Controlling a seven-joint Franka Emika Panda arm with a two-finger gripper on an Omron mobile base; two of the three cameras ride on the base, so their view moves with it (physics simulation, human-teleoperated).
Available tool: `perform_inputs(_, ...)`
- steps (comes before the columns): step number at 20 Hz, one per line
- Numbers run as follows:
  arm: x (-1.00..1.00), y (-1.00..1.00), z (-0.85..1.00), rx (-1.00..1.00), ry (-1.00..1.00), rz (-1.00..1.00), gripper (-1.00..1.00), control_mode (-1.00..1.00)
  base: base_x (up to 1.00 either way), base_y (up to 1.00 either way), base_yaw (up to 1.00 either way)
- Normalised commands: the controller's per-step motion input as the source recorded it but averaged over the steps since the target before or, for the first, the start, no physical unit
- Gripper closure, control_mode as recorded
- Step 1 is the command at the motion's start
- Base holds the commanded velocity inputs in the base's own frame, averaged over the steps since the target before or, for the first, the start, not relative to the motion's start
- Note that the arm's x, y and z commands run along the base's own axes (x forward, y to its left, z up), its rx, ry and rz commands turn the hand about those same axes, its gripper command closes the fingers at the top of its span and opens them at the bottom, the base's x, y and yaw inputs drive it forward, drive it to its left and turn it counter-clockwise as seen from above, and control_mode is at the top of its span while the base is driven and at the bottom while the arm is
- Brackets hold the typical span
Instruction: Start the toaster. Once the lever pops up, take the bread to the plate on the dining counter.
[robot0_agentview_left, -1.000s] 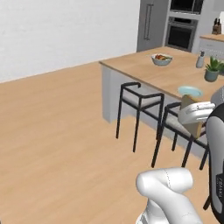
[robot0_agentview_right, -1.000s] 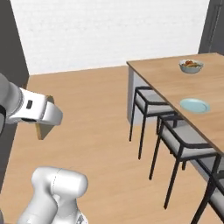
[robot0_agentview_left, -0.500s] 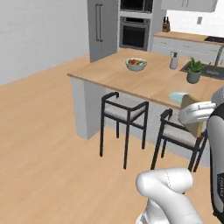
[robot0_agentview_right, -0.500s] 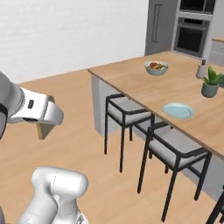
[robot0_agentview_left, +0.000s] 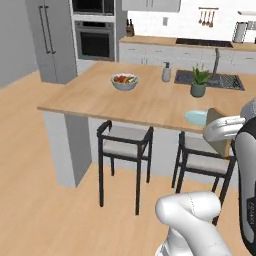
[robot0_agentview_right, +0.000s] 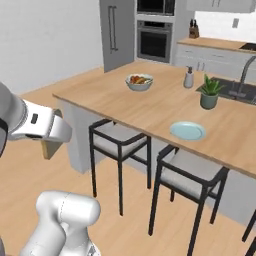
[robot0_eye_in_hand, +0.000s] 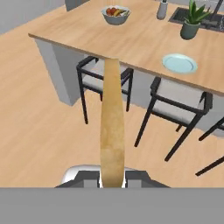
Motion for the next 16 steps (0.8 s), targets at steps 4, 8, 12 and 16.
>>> perform_inputs(4, 0.0, 0.0, 0.0, 0.0, 0.0, 0.0, 1.0, 1.0, 0.66, 0.33, -0.64)
perform_inputs(8, 0.0, 0.0, 0.0, 0.0, 0.0, 0.0, 1.0, 1.0, 0.57, 0.24, -0.66)
perform_inputs(12, 0.0, 0.0, 0.0, 0.0, 0.0, 0.0, 1.0, 1.0, 0.59, 0.33, -0.64)
perform_inputs(16, 0.0, 0.0, 0.0, 0.0, 0.0, 0.0, 1.0, 1.0, 0.62, 0.56, -0.44)
